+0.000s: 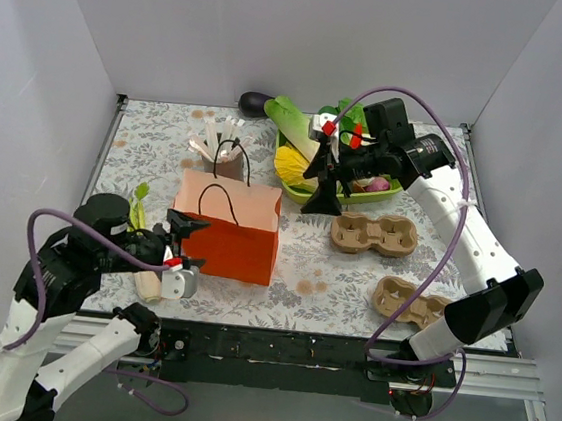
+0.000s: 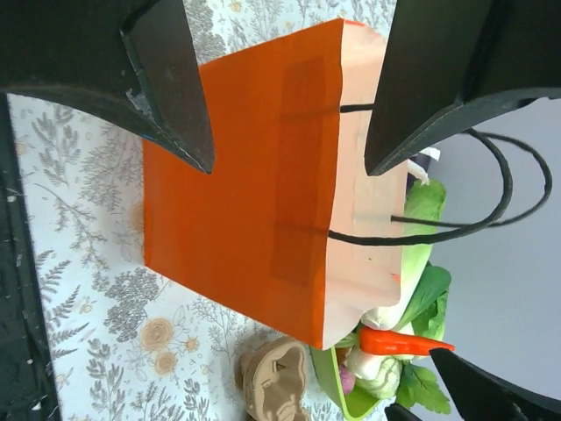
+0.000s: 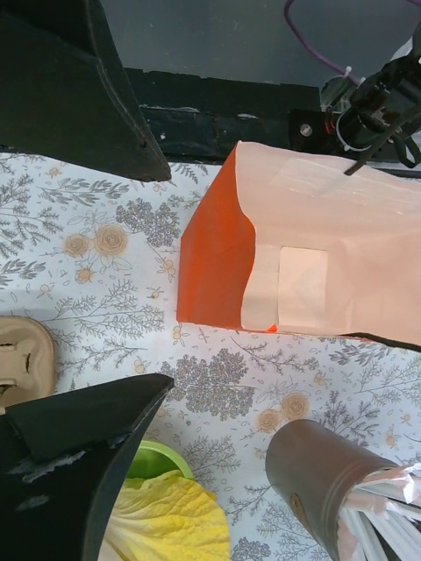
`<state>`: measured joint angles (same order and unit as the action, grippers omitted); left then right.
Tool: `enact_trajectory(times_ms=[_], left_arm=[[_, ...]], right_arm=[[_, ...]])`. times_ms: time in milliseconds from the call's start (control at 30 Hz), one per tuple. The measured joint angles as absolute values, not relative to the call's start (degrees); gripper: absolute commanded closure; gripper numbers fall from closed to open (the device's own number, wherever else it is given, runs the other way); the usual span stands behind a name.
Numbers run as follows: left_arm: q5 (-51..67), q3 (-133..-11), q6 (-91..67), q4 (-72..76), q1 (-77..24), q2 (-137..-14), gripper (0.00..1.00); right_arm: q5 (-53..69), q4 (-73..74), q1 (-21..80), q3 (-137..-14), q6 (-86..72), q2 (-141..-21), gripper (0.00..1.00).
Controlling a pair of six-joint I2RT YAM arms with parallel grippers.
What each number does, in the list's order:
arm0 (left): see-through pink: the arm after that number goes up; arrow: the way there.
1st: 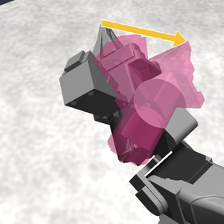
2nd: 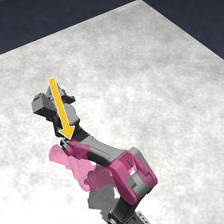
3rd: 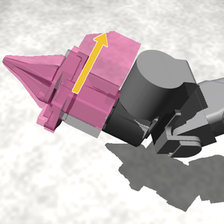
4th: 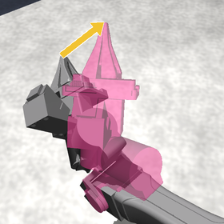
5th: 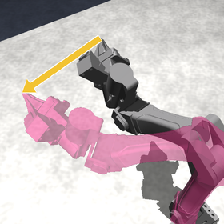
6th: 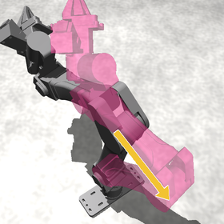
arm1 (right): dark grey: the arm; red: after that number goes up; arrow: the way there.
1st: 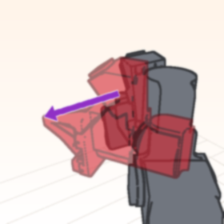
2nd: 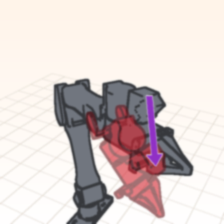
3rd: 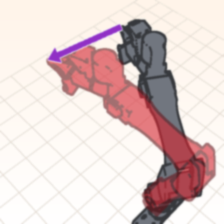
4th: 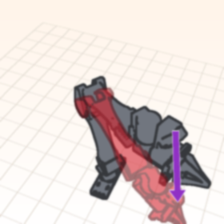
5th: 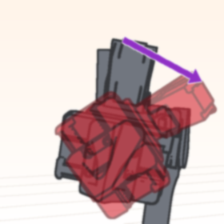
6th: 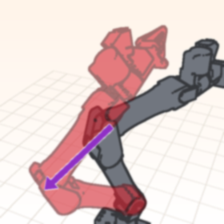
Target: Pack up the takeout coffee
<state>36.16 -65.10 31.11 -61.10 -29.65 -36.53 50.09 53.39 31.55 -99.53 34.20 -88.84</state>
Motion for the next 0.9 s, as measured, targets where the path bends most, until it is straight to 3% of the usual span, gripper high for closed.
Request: enact_trajectory(times_ms=[167,367,433,533,733,900], left_arm=[[32.03,-69.01,22.52,-64.73,-29.80,-34.20,0.35],[10.37,-74.30,-2.28,-56.88,-29.85,-40.14,0.39],[5.19,-75.33,-7.90,-53.76,-29.78,-42.54,0.44],[0.45,-75.75,-13.32,-49.60,-28.62,-44.53,0.44],[-0.58,-79.94,-18.55,-41.95,-26.61,-49.82,0.40],[6.37,-87.42,-17.74,-43.27,-24.99,-58.92,0.36]], right_arm=[[49.45,53.01,31.51,-99.13,33.15,-89.27,0.02],[47.29,51.05,30.24,-95.35,29.52,-88.58,0.03],[46.96,50.57,28.12,-94.43,27.88,-88.29,0.04],[46.17,49.60,24.18,-93.01,25.85,-87.15,0.04],[44.25,48.99,18.68,-89.10,23.49,-83.02,0.04],[43.79,49.10,17.82,-86.35,22.15,-81.43,0.03]])
